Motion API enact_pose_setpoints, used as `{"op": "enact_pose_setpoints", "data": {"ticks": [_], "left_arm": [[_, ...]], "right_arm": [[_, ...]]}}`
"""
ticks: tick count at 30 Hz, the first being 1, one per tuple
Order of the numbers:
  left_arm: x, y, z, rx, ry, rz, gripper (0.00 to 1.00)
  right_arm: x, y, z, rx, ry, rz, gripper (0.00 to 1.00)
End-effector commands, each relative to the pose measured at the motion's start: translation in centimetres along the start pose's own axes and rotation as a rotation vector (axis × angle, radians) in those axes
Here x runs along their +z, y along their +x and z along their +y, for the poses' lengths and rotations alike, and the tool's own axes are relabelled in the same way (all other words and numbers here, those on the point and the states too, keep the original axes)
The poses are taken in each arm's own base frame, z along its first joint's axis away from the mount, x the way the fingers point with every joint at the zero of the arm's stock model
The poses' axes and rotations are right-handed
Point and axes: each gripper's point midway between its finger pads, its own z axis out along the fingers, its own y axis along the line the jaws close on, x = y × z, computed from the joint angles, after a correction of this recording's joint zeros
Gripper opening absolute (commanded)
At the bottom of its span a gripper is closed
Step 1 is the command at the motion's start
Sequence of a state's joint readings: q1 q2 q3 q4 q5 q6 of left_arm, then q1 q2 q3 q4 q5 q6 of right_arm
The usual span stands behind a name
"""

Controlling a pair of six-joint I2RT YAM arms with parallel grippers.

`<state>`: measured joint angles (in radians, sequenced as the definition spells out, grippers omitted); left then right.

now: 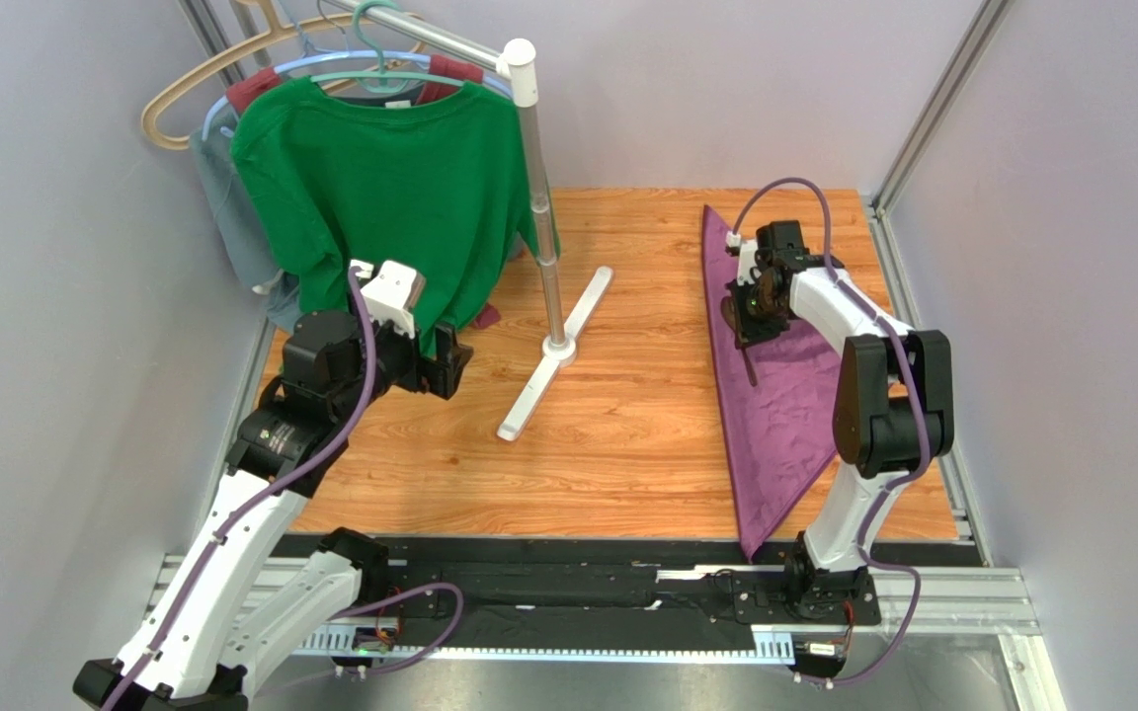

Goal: Fold the napkin, place the utensils inside, and roll it up
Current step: Place the utensil onto the napkin

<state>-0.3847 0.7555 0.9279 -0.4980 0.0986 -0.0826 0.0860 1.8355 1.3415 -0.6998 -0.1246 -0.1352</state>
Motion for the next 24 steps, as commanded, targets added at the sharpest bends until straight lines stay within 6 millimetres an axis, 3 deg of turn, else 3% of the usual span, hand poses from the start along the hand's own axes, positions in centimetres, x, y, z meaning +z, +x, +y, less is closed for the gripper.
{"op": "enact_pose_setpoints", "data": {"ticks": [1,24], "left_arm": [[0.3,-0.2,0.3,0.017,-0.007,-0.007,0.99],[0.3,-0.1,0.3,0.014,-0.006,-0.002,0.99]], "right_arm": [[0.5,0.2,-0.4,0.031,0.024,0.017,0.0],[2.6,2.0,0.0,0.182,0.039,0.04,0.0]]}}
